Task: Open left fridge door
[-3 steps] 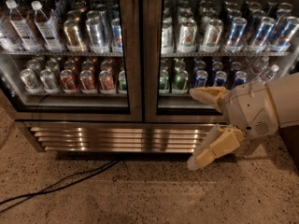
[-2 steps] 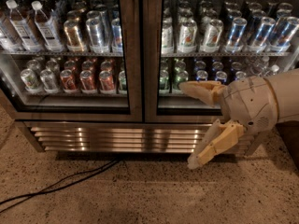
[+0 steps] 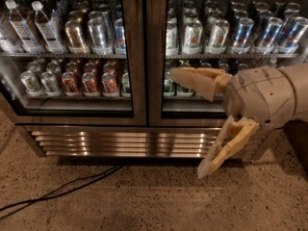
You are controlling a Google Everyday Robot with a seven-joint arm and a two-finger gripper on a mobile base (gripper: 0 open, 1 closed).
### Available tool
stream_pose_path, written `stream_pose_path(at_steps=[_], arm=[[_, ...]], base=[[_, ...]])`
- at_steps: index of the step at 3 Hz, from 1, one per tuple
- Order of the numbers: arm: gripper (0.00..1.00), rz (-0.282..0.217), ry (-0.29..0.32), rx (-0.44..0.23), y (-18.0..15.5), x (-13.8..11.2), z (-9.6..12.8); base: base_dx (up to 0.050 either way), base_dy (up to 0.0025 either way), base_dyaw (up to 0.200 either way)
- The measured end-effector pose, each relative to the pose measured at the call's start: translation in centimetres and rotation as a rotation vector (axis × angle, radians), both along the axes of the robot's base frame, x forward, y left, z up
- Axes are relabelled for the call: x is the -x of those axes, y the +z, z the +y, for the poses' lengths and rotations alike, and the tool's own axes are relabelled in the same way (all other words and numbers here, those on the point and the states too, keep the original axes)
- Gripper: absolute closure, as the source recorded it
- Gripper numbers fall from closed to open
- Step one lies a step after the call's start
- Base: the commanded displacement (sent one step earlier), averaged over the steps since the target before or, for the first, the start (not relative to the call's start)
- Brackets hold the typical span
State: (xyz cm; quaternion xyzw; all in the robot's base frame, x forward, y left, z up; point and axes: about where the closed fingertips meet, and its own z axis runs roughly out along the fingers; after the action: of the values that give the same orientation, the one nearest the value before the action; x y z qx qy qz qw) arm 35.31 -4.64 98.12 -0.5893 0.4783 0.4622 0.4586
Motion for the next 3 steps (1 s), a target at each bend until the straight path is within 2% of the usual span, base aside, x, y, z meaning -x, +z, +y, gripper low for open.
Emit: stream_pose_path(at_steps=[1, 2, 3], arm=[[0.00, -0.016, -0.052, -0.005, -0.4, 0.1, 0.1], [0.00, -0.010, -0.112, 0.000, -0.1, -1.1, 0.8], [0.00, 0.033, -0.137, 0.030, 0.5, -4.5, 1.6]], base=[[0.000, 0.00000, 0.000], [0.000, 0.00000, 0.000], [0.000, 0.00000, 0.000]])
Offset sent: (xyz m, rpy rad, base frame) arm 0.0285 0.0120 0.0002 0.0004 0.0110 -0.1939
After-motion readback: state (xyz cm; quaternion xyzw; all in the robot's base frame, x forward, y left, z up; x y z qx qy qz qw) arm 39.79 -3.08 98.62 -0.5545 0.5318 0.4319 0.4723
